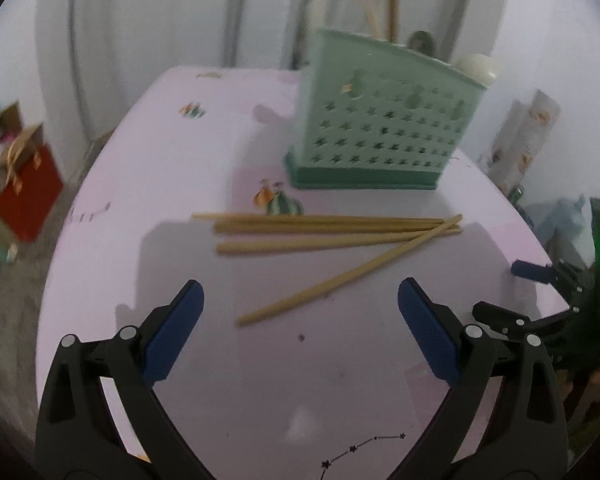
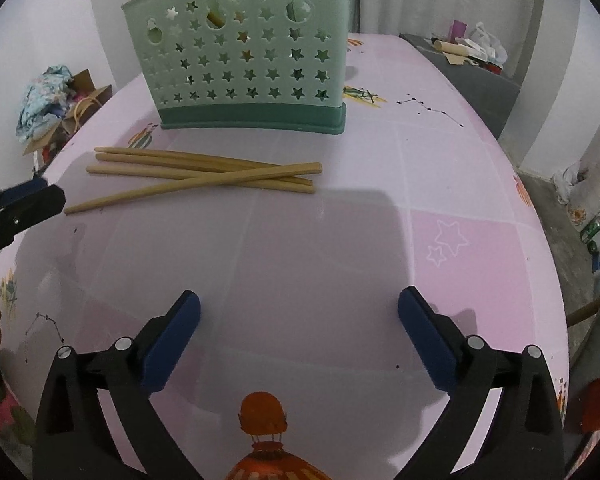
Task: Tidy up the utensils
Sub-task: 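Move both tools back to the remaining chopsticks on the table, then grasp another wooden chopstick with the left tool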
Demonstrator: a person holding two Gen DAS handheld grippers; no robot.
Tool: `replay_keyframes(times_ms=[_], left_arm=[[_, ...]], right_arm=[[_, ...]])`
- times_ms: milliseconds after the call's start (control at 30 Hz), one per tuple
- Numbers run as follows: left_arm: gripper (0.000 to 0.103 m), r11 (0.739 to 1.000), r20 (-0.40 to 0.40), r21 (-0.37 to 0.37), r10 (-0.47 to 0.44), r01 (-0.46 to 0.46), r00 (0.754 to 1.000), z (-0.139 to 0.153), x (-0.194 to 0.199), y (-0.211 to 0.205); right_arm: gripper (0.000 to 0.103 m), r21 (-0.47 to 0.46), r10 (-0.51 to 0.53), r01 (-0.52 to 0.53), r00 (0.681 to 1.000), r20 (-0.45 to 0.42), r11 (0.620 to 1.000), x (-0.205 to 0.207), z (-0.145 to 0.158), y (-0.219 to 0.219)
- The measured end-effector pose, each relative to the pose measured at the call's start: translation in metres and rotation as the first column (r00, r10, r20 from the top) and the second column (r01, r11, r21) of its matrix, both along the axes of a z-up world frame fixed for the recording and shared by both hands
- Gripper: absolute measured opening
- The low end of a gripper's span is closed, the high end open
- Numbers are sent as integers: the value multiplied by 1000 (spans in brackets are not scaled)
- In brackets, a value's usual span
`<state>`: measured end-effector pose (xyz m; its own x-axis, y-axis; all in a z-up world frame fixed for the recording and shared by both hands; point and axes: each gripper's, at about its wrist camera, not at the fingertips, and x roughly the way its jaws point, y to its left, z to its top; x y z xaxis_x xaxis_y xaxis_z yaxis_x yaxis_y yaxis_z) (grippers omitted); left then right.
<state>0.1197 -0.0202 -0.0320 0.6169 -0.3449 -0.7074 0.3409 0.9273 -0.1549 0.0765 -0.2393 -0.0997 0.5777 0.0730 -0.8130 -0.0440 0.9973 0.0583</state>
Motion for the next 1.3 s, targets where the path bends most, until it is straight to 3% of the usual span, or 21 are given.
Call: replay_keyframes(times_ms=[233,333,400,467,533,600,700,1033,1200,1300], left_arm=[[53,969,-13,92,-230,231,973,4,19,-36],[44,924,-43,157,-347,349,937,2,24,-57],[42,881,-63,196,-426,430,903,0,26,-72],[35,843,-75,244,-476,479,876,-3,27,-83],[26,809,-96,293,-505,510,858,-10,30,-93],[20,795,-107,318,-511,516,853,-16,32,-97],[14,790,-111,318,-518,524,848,-16,34,-99],[7,771,-167,273,-552,576,817,-17,10,-98],[8,779,-230,211,-547,590,805,-16,3,-90],[15,809,-256,154,-522,568,813,-13,12,-88]], right_arm=[[96,40,17,-18,999,34,999,-7,0,-9],[96,58,38,-39,999,27,998,-9,1,-12],[96,59,52,-53,999,17,997,-9,1,-13],[96,58,64,-65,998,14,996,-10,2,-12],[96,57,71,-71,997,11,996,-10,1,-12],[96,60,73,-74,997,10,995,-10,2,-11],[96,74,81,-81,997,9,994,-11,2,-11],[96,113,82,-82,997,2,990,-11,4,-13],[96,134,74,-74,997,1,988,-11,4,-17],[96,146,66,-65,998,-1,987,-10,5,-18]])
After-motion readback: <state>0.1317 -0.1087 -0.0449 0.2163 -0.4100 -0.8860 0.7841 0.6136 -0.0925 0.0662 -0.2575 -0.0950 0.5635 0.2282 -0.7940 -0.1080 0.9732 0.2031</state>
